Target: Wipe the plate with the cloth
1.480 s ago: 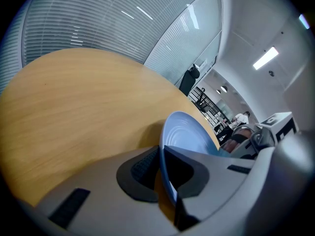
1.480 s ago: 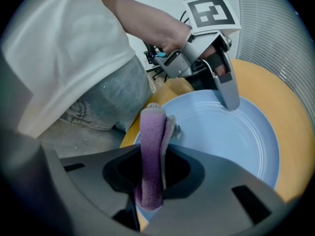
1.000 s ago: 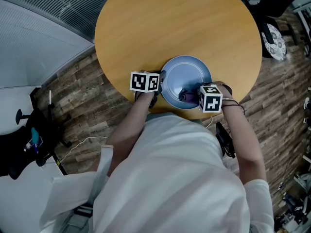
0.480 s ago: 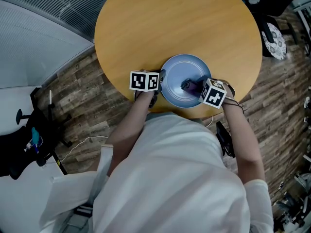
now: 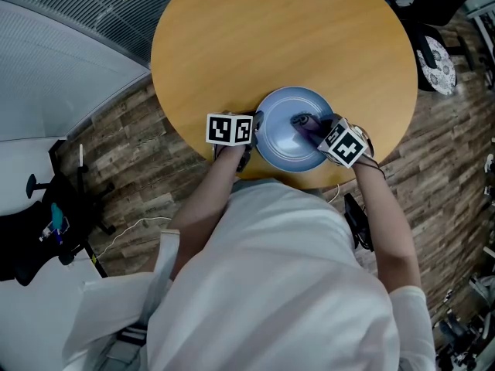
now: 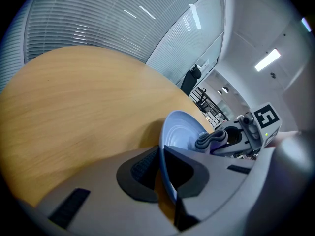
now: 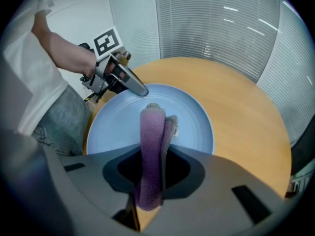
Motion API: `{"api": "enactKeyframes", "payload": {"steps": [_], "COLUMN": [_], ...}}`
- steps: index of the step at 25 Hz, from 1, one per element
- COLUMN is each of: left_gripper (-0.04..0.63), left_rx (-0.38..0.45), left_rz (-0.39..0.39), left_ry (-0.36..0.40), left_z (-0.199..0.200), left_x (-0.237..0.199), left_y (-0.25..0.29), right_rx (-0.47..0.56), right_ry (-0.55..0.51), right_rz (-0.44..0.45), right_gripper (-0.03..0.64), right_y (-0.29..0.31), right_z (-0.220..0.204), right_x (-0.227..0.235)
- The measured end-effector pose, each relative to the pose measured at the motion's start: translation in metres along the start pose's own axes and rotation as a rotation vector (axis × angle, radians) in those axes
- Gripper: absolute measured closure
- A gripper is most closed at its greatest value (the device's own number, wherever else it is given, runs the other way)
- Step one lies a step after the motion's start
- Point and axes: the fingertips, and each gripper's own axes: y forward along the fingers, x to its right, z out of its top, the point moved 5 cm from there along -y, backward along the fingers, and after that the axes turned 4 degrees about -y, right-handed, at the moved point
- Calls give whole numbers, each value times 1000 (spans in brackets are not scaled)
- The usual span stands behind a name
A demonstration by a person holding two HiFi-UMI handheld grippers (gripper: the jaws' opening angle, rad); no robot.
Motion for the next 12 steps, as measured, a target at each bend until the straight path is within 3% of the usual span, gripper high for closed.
{"api": "enactKeyframes", "payload": {"steps": [8,12], "left_gripper": [571,571], "left_rx": [-15,-15], "left_rz": [0,-4], "left_ry": [-15,-17], "left_z": [-5,-4], "left_x": [-4,-4], "left_y": [1,1], "right_rx": [315,412], "right_ry": [181,216], "right_rz": [-20,-12], "right_gripper": [523,523], "right_y": [-40,-58], "right_z": [6,4], "right_x": [19,21]}}
